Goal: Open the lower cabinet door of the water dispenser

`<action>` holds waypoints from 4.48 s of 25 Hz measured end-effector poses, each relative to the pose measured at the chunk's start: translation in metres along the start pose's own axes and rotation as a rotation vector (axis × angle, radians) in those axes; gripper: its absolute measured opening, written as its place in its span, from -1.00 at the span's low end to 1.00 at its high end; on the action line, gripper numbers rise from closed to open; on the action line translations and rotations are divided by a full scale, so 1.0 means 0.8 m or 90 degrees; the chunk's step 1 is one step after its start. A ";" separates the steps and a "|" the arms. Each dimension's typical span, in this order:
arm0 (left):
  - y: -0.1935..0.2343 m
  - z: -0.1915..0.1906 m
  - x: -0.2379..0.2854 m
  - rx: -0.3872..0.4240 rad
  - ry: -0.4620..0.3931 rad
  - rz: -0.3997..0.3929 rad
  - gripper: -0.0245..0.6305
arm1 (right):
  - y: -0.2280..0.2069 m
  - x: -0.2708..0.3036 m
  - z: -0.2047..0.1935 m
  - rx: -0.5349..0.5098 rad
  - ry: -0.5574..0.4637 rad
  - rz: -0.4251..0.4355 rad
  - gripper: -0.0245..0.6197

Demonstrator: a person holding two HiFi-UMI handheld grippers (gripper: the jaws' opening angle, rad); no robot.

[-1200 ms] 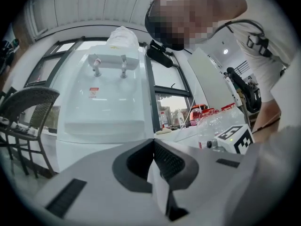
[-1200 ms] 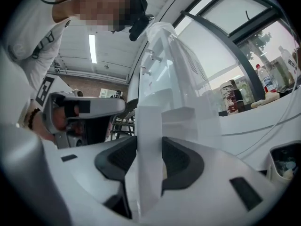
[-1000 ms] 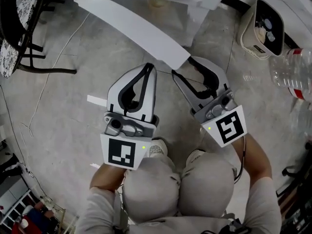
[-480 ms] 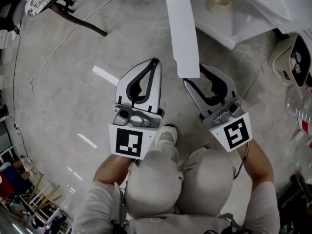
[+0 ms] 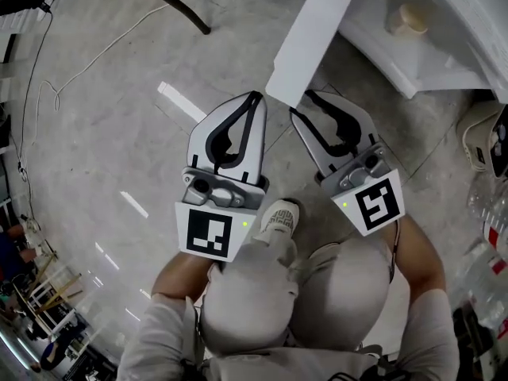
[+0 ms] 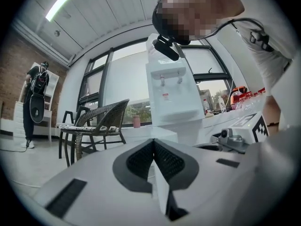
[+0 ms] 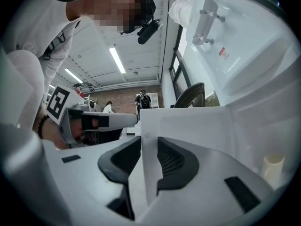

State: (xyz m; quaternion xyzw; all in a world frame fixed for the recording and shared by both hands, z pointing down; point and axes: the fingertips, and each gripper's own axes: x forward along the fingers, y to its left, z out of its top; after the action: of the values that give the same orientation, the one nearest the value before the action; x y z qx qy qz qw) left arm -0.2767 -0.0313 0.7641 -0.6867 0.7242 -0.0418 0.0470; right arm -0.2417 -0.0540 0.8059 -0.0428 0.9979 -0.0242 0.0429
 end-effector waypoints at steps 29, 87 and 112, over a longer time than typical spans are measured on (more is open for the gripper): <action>0.077 -0.040 0.007 -0.024 0.005 0.119 -0.92 | 0.008 0.143 -0.011 -0.020 -0.003 0.039 -0.80; -0.074 0.942 0.001 -0.036 -0.087 -0.136 -0.92 | 0.013 -0.419 0.973 -0.010 -0.012 -0.605 -0.80; -0.115 0.990 -0.036 -0.035 -0.104 -0.203 -0.92 | 0.076 -0.468 1.040 -0.074 -0.006 -0.668 -0.86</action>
State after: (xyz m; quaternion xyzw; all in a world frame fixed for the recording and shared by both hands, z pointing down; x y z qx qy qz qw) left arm -0.0849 -0.0045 -0.0096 -0.7951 0.6006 0.0271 0.0795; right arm 0.1980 0.0024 0.0058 -0.5391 0.8417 0.0132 0.0272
